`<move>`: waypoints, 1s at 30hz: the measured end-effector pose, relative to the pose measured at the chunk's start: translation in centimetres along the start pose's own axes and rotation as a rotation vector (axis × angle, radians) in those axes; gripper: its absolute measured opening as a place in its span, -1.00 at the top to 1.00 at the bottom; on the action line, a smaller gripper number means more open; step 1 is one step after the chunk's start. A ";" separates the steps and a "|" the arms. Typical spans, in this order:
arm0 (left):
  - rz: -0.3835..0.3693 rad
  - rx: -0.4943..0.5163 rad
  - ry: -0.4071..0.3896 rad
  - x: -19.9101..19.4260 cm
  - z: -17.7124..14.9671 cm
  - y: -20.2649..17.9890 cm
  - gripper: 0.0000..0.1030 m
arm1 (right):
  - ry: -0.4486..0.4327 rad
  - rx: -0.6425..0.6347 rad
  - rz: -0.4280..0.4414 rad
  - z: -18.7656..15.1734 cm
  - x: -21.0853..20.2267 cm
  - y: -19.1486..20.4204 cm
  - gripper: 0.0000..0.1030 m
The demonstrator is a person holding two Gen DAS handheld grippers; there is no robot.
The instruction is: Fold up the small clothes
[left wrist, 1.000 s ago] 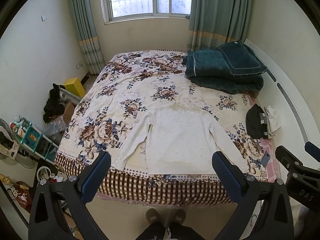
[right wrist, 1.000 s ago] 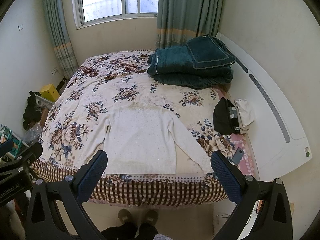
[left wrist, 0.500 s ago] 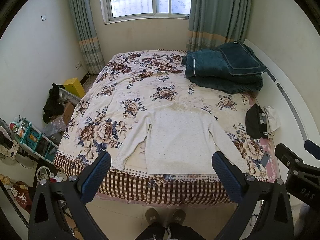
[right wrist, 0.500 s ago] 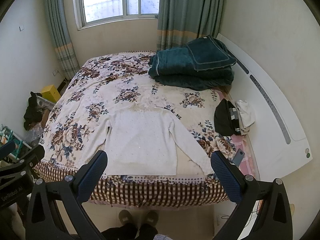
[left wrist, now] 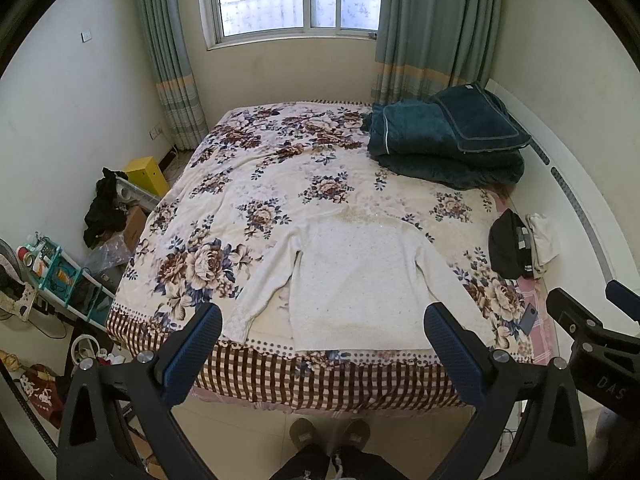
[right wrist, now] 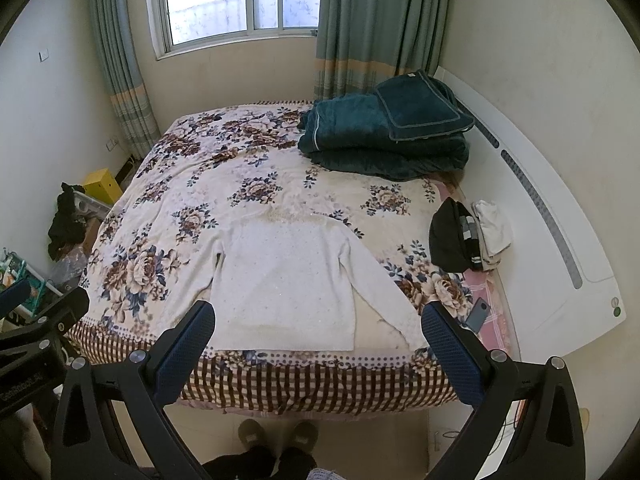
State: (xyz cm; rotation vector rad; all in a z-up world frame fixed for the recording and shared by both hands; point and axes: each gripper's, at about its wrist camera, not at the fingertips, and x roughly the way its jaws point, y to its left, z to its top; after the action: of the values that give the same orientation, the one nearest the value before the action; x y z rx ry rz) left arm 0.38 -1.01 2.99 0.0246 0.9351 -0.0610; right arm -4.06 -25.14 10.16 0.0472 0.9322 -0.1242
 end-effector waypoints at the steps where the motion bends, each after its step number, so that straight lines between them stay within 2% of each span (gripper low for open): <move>1: 0.000 0.001 -0.001 0.0 0.0 -0.1 -1.00 | 0.000 0.000 0.000 0.0 0.0 0.0 -1.00; 18: -0.010 0.003 0.004 0.4 0.2 0.2 -1.00 | 0.007 0.001 -0.001 0.5 0.1 0.2 -1.00; 23: -0.020 0.008 0.009 1.7 0.8 0.7 -1.00 | 0.011 0.013 -0.001 0.2 0.8 0.4 -1.00; 27: 0.044 0.021 -0.073 4.8 1.4 1.1 -1.00 | 0.021 0.062 0.004 0.4 2.5 0.0 -1.00; 28: 0.077 0.028 -0.097 6.0 1.4 1.1 -1.00 | 0.029 0.082 0.004 0.0 4.0 -0.3 -1.00; 29: 0.102 0.036 -0.113 7.4 1.4 1.2 -1.00 | 0.055 0.139 0.010 -0.8 7.3 -1.4 -1.00; 30: 0.114 0.043 -0.125 8.7 1.3 1.4 -1.00 | 0.055 0.139 0.010 -0.8 7.3 -1.4 -1.00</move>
State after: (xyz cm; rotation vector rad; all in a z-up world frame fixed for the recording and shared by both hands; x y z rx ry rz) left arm 6.72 -0.07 -3.27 0.1124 0.8060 0.0230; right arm -0.55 -27.09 3.83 0.1848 0.9773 -0.1797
